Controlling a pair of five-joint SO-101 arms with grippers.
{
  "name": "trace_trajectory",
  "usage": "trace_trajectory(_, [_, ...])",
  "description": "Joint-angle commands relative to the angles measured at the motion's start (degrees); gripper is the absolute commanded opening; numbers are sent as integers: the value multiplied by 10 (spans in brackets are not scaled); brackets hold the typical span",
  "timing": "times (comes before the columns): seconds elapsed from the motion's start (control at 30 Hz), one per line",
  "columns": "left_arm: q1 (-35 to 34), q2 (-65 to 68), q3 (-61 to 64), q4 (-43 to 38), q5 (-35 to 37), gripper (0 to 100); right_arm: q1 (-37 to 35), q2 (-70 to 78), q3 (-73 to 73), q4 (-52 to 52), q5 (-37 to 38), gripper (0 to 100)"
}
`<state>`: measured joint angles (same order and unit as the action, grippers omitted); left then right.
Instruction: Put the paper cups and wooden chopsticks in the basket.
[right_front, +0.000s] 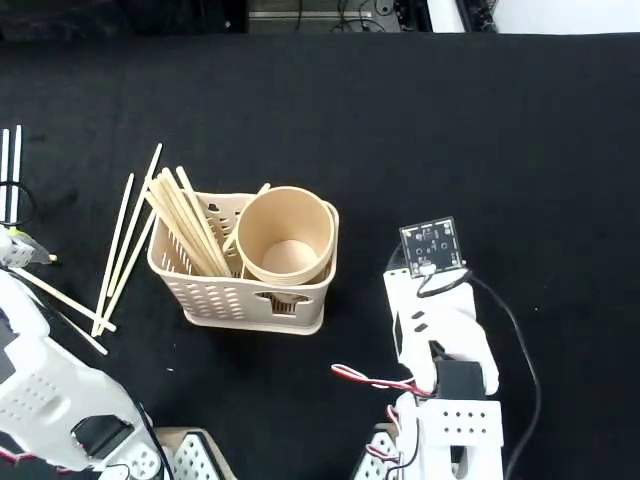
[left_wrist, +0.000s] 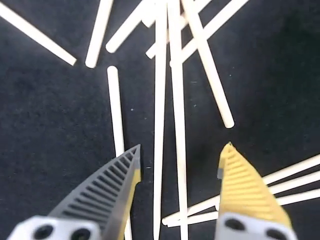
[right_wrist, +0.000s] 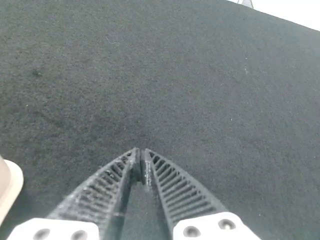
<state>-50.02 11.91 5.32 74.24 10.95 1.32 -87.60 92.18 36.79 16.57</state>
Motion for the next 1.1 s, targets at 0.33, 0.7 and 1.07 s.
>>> trace_trajectory(0.33, [-15,89,-65,-4,4,253,-4,-5,-8,-1,6,13])
trace_trajectory(0.7, [-15,147,-114,-4,4,196,-4,-5,-8,-1,6,13])
trace_trajectory(1.07, [-13,152,-113,-8,-18,29,-5,-5,-8,-1,6,13])
